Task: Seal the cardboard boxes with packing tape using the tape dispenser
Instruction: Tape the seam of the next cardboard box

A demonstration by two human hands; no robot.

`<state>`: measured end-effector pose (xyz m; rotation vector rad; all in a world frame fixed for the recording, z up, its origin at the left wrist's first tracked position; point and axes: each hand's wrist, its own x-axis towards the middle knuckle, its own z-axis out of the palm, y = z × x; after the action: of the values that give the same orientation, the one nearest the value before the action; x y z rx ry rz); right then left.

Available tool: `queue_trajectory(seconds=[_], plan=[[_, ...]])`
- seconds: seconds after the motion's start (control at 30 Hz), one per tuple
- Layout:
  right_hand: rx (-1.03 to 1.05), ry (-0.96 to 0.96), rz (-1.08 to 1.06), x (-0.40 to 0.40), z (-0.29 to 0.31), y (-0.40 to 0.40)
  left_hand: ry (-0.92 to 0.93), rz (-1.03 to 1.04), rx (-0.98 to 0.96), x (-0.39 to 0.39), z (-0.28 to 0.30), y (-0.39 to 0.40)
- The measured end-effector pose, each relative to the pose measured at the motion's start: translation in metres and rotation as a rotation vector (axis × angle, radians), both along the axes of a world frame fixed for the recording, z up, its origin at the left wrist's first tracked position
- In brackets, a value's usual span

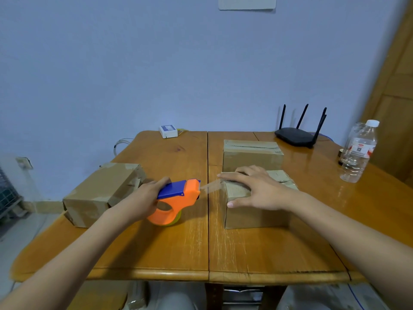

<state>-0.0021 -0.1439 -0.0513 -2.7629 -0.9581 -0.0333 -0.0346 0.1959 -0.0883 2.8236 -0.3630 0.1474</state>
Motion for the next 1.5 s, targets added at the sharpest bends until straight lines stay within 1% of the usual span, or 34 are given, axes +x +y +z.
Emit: queue_trajectory(seconds=[0.23, 0.43, 0.6, 0.77, 1.03, 1.5], plan=[[-0.012, 0.036, -0.035, 0.003, 0.002, 0.002, -0.013, -0.021, 0.049, 0.006, 0.0, 0.001], [-0.045, 0.037, -0.051, 0.004, 0.001, 0.002, -0.01, -0.009, 0.202, 0.011, 0.001, -0.009], [-0.083, -0.025, -0.024, 0.0, 0.001, 0.002, 0.001, -0.002, 0.288, 0.014, 0.004, -0.017], [-0.143, -0.012, -0.015, -0.003, 0.004, 0.005, -0.005, -0.001, 0.329, 0.013, 0.005, -0.021], [-0.132, -0.011, -0.01, -0.005, 0.004, 0.006, -0.001, -0.019, 0.409, 0.017, 0.01, -0.032], [-0.122, -0.012, -0.026, -0.002, 0.003, 0.009, 0.009, -0.042, 0.467, 0.016, 0.018, -0.054]])
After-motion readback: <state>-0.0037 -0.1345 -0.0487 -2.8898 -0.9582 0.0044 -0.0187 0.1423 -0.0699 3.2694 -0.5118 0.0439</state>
